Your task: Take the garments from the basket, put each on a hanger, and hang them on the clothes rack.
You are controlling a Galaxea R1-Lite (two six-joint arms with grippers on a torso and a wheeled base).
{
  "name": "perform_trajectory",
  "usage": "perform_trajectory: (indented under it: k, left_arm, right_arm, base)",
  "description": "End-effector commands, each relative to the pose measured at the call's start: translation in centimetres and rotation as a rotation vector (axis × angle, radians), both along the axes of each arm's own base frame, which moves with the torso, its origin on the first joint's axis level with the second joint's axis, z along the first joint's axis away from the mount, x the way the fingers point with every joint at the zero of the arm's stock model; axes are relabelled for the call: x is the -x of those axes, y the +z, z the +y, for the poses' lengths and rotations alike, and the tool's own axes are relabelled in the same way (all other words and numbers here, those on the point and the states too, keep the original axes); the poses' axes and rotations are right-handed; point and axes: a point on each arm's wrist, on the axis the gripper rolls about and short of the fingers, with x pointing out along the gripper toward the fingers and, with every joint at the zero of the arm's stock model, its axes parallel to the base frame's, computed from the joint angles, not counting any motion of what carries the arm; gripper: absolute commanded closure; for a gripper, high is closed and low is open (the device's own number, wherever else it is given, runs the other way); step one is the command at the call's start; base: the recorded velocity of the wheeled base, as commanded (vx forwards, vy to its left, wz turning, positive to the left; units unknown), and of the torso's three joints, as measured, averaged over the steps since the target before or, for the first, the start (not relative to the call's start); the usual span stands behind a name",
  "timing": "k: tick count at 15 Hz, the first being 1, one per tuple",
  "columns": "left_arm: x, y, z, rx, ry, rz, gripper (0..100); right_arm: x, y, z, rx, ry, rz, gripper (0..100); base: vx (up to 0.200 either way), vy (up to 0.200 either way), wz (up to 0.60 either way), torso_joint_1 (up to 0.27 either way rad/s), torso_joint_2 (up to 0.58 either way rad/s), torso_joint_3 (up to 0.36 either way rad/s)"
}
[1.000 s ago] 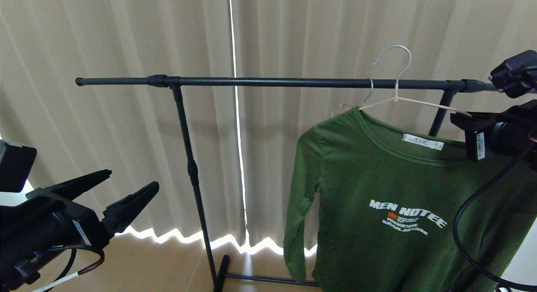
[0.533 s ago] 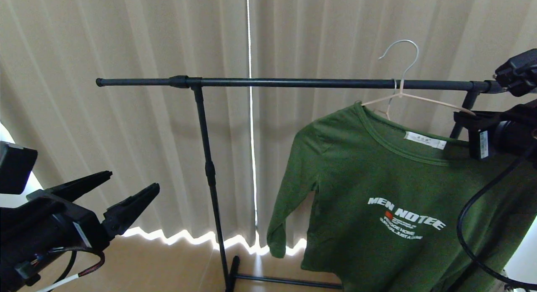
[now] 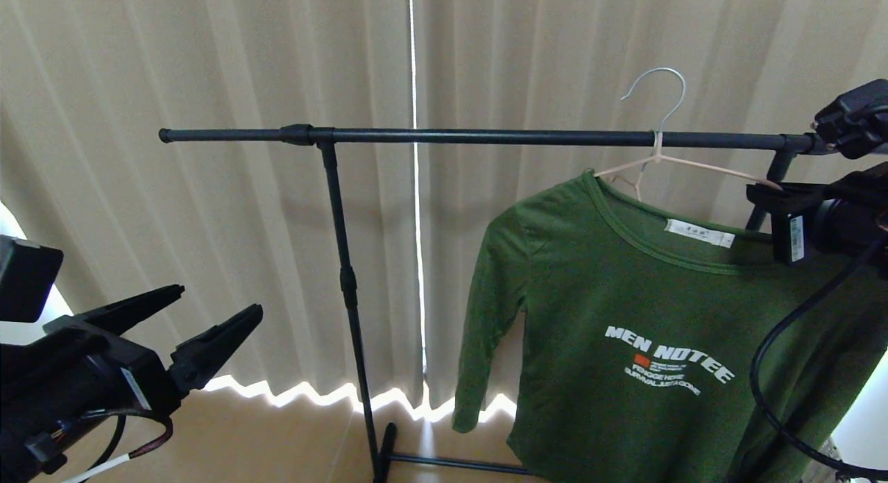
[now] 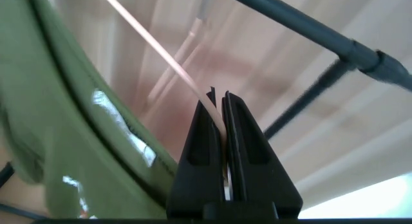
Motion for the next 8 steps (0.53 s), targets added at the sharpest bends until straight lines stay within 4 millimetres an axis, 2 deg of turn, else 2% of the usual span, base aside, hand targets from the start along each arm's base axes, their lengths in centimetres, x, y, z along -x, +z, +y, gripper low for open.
perform_trajectory:
  k: [1,4,8]
  left_arm:
    - [0.06,-0.08,0.02,-0.001,0.000,0.002,0]
    - [0.15,-0.24,0.03,-0.004,-0.001,0.004,0]
    - [0.20,-0.26,0.02,-0.006,-0.003,0.004,0]
  right_arm:
    - [-0.03,-0.08,0.04,0.001,0.002,0.003,100]
    - [-0.02,-0.17,0.04,0.002,0.002,0.006,100]
    - [-0.29,-0.45,0.10,0.004,0.002,0.018,100]
  base:
    - [0.200,0.000,0.00,0.002,0.00,0.002]
    - [0.200,0.000,0.00,-0.009,0.00,0.002]
    - [0.000,0.000,0.00,0.000,0.00,0.000]
